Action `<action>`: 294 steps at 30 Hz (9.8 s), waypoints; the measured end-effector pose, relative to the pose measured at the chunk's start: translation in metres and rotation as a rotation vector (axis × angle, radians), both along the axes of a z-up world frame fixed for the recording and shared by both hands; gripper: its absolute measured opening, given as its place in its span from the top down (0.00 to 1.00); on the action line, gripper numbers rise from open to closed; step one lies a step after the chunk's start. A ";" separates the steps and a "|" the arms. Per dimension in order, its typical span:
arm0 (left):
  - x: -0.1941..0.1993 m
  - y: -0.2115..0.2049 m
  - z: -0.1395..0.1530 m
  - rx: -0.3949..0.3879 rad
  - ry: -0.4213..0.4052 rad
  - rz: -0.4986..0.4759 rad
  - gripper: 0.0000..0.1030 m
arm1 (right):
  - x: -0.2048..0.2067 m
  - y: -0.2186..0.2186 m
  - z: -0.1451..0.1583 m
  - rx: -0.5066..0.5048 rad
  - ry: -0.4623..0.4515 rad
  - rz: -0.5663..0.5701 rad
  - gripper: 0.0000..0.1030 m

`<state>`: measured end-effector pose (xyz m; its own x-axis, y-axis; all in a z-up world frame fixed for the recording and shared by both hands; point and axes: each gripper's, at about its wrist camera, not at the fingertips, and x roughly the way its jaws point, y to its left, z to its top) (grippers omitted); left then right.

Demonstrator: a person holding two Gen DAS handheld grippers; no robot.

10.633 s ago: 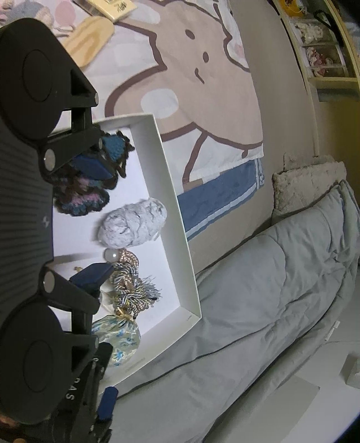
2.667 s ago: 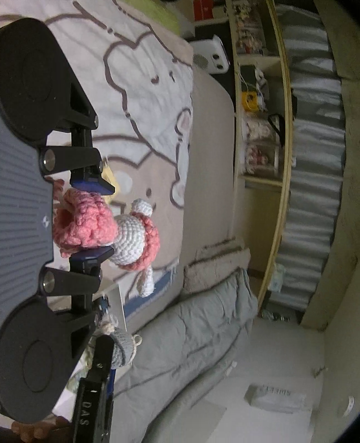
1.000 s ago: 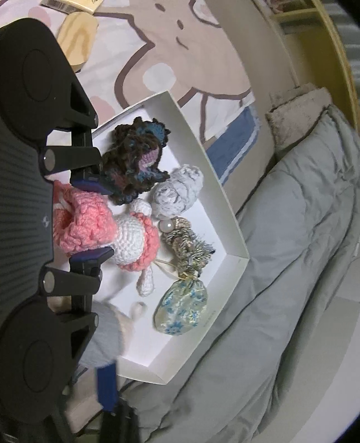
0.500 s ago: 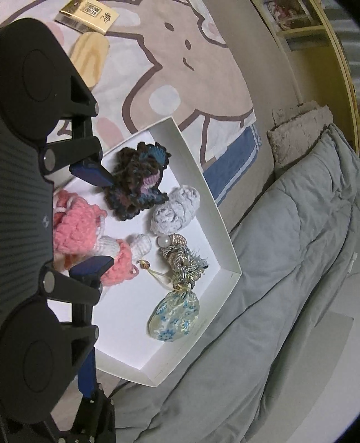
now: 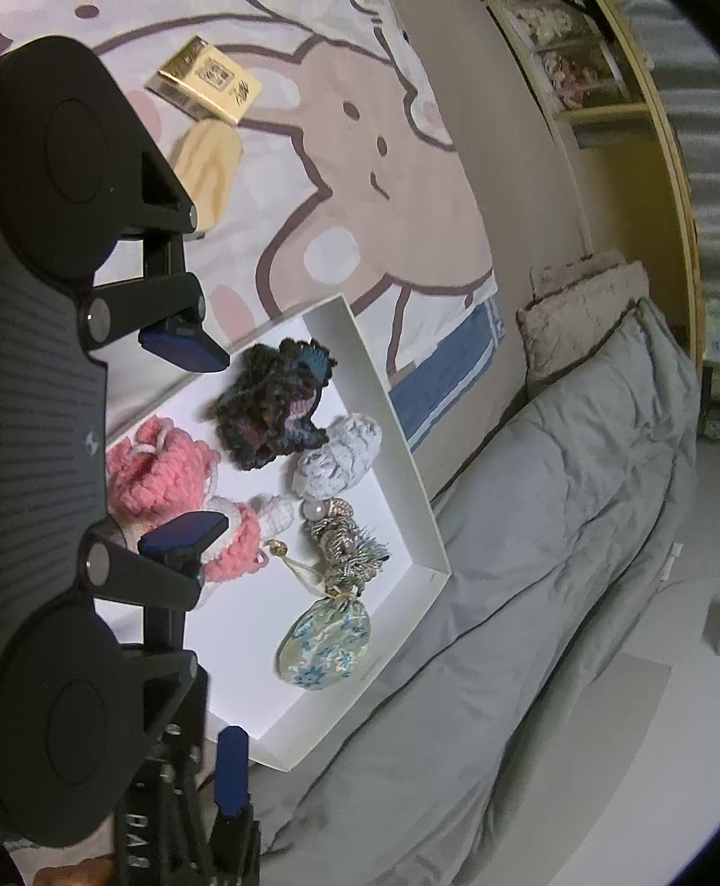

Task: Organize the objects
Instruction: 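Lower both dolls into the box and open both tools, then withdraw both tools and move toward the yellow tissue pack and wooden block, then grasp the yellow tissue pack with the left tool while the right tool grasps the oval wooden block, then lift both held items and carry them over the white box, then lower the tissue pack and wooden block into the box and open both tools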

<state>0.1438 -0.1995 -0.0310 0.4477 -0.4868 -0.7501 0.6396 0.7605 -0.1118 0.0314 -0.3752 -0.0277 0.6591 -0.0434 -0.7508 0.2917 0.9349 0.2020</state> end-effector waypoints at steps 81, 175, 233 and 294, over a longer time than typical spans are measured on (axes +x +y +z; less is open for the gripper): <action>0.023 0.196 -0.016 -0.066 -0.055 0.558 0.00 | 0.076 0.118 -0.014 -0.140 -0.207 0.161 0.00; 0.079 0.231 -0.082 0.155 0.001 0.193 0.47 | 0.185 0.216 -0.087 -0.051 -0.098 0.102 0.00; 0.000 0.211 0.010 -0.004 -0.057 0.472 0.48 | 0.085 0.176 0.006 -0.099 -0.145 0.281 0.09; -0.050 -0.134 -0.056 -0.158 0.154 -0.004 0.48 | -0.030 -0.119 -0.005 -0.143 -0.068 0.077 0.09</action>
